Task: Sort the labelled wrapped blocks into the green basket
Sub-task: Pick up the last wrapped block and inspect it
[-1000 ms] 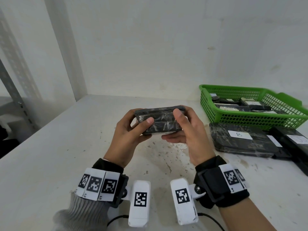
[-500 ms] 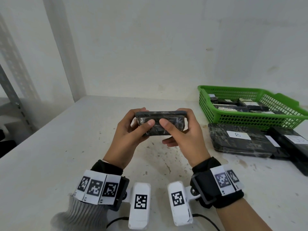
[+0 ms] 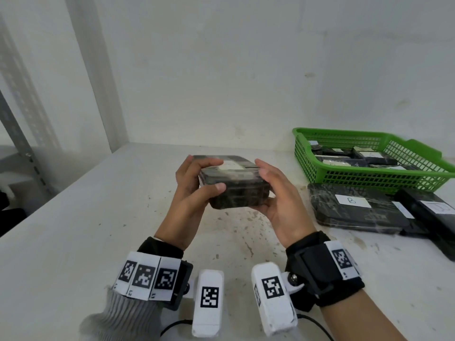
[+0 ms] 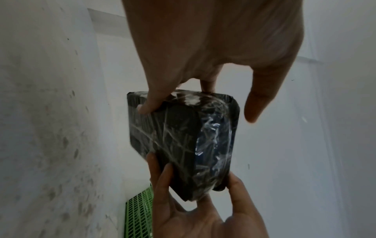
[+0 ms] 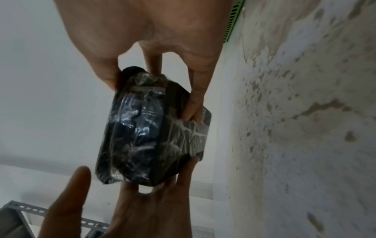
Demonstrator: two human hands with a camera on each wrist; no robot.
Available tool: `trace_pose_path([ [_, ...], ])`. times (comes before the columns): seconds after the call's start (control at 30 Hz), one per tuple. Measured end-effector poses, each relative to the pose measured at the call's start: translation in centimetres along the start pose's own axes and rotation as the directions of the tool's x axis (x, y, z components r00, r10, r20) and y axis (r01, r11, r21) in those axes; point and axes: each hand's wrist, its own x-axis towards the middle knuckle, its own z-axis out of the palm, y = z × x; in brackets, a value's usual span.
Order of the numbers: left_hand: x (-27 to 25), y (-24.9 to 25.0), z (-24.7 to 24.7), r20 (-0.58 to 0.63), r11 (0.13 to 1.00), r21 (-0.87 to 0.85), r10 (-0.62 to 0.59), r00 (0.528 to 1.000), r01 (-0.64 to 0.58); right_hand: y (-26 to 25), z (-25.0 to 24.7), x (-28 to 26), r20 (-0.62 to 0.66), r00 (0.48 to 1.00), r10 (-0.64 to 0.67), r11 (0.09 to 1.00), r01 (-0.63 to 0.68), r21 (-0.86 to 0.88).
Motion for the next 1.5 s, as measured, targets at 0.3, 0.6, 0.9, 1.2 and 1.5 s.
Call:
trace_pose_path([
  [0.3, 0.3, -0.4, -0.8, -0.135, 0.984, -0.096, -0.165, 0.977, 0.152, 0.6, -0.5, 0.5, 0.050, 0.998, -0.032, 0.999, 0.033, -0.021],
  [0.6, 0.2, 0.0, -0.4, -0.039, 0.991, 0.115, -0.066, 0.997, 0.070, 0.6, -1.3, 0.8, -0.038, 0.984, -0.173, 0.960, 0.160, -0.232],
  [0.9, -0.1, 0.7, 0.7, -0.048, 0.988, -0.002, -0.155, 0.987, 0.155, 0.5, -1.0, 0.4, 0.050, 0.956, -0.288, 0.921, 0.291, -0.260],
  [1.2, -0.3, 0.4, 0.8, -0.109, 0.999, -0.004, -0.047, 0.993, 0.047, 0.6, -0.3, 0.1, 0.166, 0.980, -0.114, 0.975, 0.142, -0.170],
  [1.5, -0.3, 0.2, 0.5, -0.097, 1.000, 0.011, -0.006, 0.995, 0.007, 1.4, 0.0, 0.4, 0.074, 0.974, -0.214, 0.918, 0.226, -0.325],
])
